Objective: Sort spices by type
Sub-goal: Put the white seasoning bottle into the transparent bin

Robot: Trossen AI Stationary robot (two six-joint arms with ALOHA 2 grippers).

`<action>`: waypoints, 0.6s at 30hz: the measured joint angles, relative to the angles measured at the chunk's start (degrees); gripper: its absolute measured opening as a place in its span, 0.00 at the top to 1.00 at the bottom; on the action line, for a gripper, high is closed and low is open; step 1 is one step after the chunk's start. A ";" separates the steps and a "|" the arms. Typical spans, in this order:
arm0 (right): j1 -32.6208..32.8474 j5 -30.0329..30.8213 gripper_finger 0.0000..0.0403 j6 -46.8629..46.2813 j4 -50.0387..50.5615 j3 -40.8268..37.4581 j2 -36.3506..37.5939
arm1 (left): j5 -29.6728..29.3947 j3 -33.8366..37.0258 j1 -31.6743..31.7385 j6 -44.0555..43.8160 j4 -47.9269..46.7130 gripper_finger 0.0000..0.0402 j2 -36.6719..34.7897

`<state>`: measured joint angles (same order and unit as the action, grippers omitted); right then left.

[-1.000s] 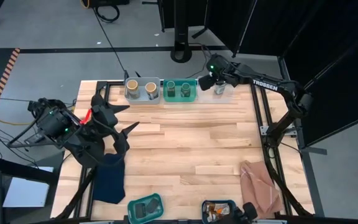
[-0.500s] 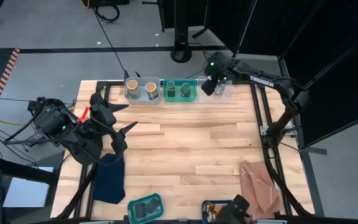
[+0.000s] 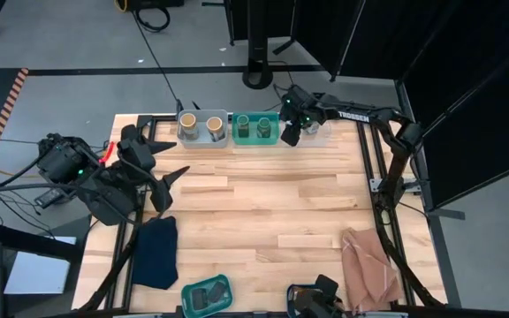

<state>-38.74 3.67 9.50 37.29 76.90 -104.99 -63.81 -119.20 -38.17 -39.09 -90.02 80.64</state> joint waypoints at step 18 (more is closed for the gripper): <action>-2.18 -11.04 0.49 14.92 -0.85 0.02 -0.87 | -0.85 0.00 0.00 1.33 0.00 0.25 -0.13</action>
<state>-40.92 -7.37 24.43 36.45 76.93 -105.86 -64.66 -119.20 -38.17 -37.76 -90.01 80.51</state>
